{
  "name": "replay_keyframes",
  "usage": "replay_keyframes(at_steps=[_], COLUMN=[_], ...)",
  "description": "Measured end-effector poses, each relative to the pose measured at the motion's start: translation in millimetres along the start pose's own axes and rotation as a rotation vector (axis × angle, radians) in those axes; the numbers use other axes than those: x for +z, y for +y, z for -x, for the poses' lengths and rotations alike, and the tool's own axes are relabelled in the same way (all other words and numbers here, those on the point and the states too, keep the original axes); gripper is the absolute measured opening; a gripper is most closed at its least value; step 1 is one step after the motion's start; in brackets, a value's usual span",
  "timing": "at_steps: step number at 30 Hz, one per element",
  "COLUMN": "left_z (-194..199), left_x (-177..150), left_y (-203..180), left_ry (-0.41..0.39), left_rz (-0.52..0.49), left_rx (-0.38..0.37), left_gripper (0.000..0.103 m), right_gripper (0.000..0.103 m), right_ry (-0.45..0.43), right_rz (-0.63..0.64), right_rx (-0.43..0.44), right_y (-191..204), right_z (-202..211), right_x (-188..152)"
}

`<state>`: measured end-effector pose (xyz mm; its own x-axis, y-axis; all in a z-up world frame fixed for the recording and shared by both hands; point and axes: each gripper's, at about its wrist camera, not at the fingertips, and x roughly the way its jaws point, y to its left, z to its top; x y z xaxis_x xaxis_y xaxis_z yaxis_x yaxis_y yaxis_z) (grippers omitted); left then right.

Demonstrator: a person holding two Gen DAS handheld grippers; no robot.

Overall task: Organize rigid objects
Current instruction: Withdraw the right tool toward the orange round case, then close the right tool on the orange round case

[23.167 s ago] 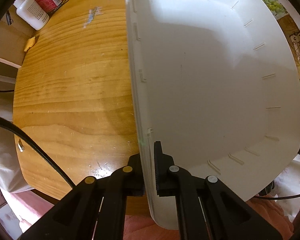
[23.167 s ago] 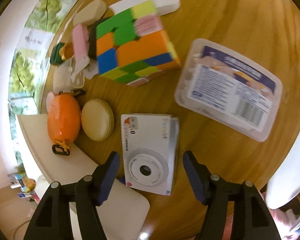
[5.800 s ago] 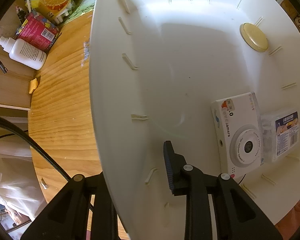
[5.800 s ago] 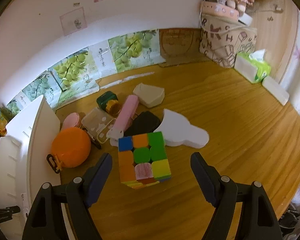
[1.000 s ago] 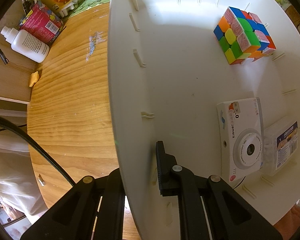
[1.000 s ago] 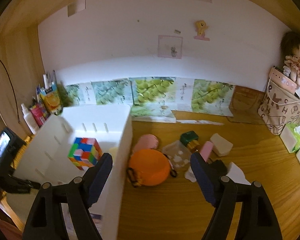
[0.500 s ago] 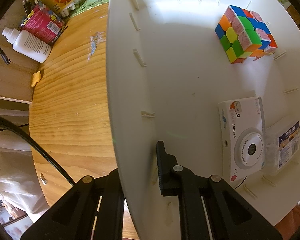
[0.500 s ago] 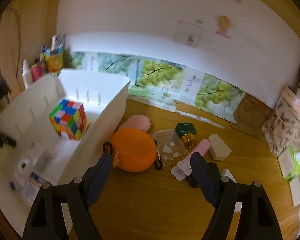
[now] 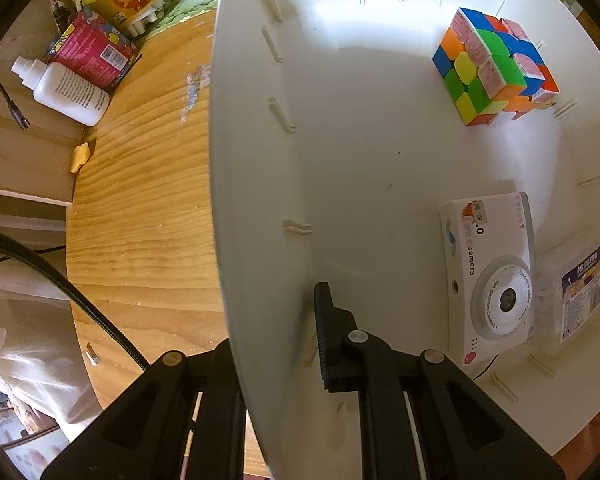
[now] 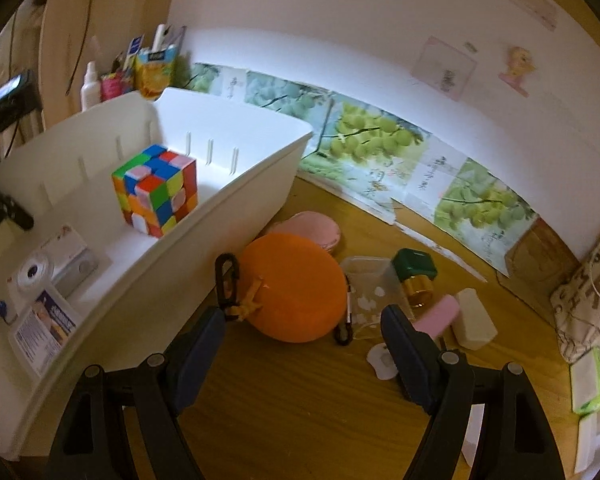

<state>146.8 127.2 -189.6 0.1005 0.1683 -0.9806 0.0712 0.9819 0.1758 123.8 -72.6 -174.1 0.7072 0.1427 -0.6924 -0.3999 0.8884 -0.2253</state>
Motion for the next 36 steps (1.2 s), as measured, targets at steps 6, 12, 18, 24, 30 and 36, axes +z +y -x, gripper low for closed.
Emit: replay_keyframes(at_steps=[6, 12, 18, 24, 30, 36], left_z=[-1.8, -2.0, -3.5, -4.3, -4.0, -5.0], left_x=[-0.4, 0.2, -0.8, 8.4, 10.8, 8.6], left_y=[3.8, 9.0, 15.0, 12.1, 7.8, 6.3], left_ry=[0.019, 0.023, 0.022, 0.034, 0.031, 0.029], left_rz=[0.025, 0.048, 0.049, 0.046, 0.052, 0.068], left_rx=[-0.001, -0.001, -0.003, 0.013, 0.030, 0.030], left_gripper=[0.014, 0.014, 0.014, 0.015, 0.015, 0.016], right_gripper=[0.081, 0.081, 0.081, 0.082, 0.084, 0.089], right_ry=[0.013, 0.027, 0.038, 0.046, 0.050, 0.046], right_rz=[0.042, 0.110, 0.174, 0.243, 0.280, 0.285], right_rx=[0.058, 0.126, 0.193, 0.254, 0.322, 0.373], right_y=[-1.4, -4.9, -9.3, -14.7, -20.4, -20.7], right_z=[-9.7, -20.8, -31.5, -44.3, -53.5, -61.5], right_x=[-1.1, 1.3, 7.3, 12.5, 18.5, 24.6])
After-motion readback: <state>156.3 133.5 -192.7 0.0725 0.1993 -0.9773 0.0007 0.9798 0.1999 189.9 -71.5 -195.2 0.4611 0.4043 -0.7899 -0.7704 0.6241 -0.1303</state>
